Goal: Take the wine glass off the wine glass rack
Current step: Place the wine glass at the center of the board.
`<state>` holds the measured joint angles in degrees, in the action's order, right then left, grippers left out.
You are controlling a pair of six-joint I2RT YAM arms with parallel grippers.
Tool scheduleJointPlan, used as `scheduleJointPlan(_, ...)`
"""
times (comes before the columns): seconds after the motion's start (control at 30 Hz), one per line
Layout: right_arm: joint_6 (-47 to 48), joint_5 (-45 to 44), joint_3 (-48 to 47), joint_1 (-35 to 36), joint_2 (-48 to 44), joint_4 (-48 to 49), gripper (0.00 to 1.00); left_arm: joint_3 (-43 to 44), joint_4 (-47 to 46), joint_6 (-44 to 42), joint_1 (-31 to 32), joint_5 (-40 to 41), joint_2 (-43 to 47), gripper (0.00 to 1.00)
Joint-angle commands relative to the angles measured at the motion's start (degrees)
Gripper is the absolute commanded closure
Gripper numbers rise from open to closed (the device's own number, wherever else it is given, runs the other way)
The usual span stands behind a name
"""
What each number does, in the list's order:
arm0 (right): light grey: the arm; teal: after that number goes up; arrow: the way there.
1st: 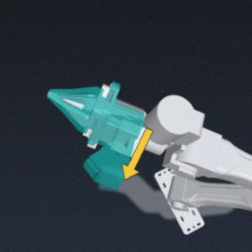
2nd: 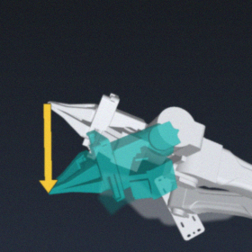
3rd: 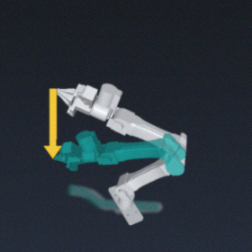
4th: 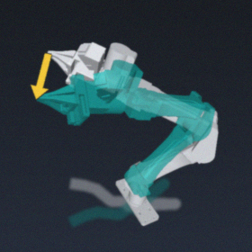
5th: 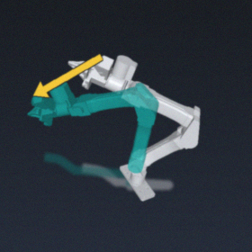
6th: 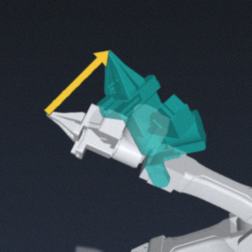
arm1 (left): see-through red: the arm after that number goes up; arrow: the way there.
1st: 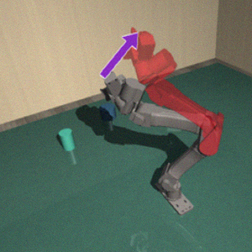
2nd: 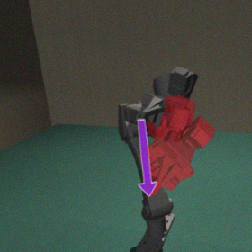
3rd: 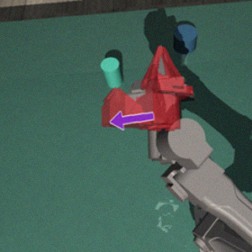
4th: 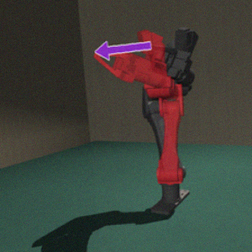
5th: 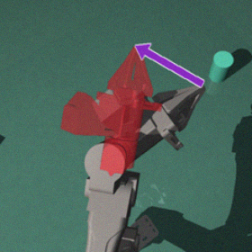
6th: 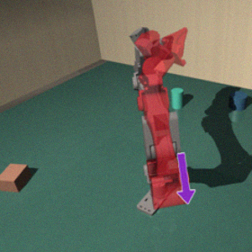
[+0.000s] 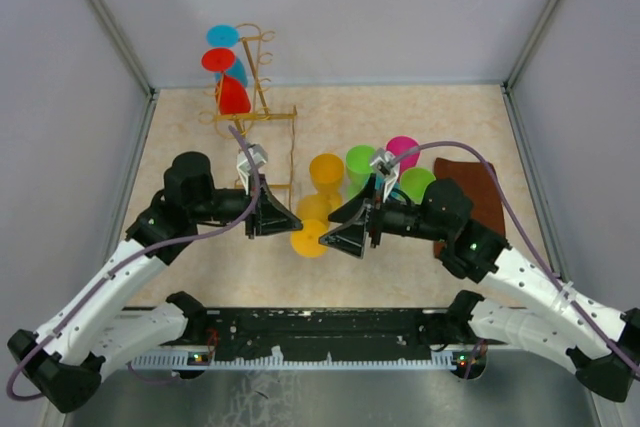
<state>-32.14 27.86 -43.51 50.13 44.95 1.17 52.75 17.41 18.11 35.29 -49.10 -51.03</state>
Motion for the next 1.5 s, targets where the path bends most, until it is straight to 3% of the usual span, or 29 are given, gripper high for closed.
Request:
scheduleJointPlan(0.0, 0.59, 2.43, -3.10, 0.84, 1.72, 0.31, 0.28, -2.95, -11.96, 8.55, 0.31, 2.10, 3.00, 1.00)
scheduleJointPlan(0.5, 0.16, -0.59, -5.40, 1.38, 1.97, 1.13, 1.00, -5.73, -13.18, 9.50, 0.31, 2.71, 5.01, 0.98)
scheduleJointPlan(0.67, 0.13, -2.57, -5.54, 1.43, 0.54, 2.25, 1.00, -7.05, -16.43, 11.84, 0.38, -1.72, 4.81, 0.76)
scheduleJointPlan(1.1, 0.40, -4.18, -4.87, 1.42, -0.66, 5.25, 1.00, -5.27, -19.55, 11.70, 3.50, -1.34, 0.36, 0.76)
scheduleJointPlan(1.17, 0.41, -4.08, -4.62, 1.38, -0.96, 6.07, 1.00, -4.68, -19.20, 11.43, 4.17, -1.28, -0.48, 0.78)
scheduleJointPlan(1.3, 0.66, -4.55, -4.58, 1.40, -1.64, 6.08, 1.00, -4.83, -19.14, 10.46, 5.08, -1.09, -0.86, 0.99)
scheduleJointPlan(1.33, 0.74, -4.86, -4.53, 1.42, -1.89, 5.92, 1.00, -5.01, -19.42, 9.87, 5.33, -1.21, -0.77, 1.00)
scheduleJointPlan(1.43, 2.03, -6.35, -4.84, 1.38, -2.80, 5.05, 0.88, -6.50, -21.35, 7.79, 6.15, -1.92, 0.38, 1.00)
scheduleJointPlan(1.47, 2.81, -7.08, -5.19, 1.38, -3.05, 4.28, 0.79, -7.18, -22.65, 7.06, 6.31, -2.36, 0.97, 1.00)
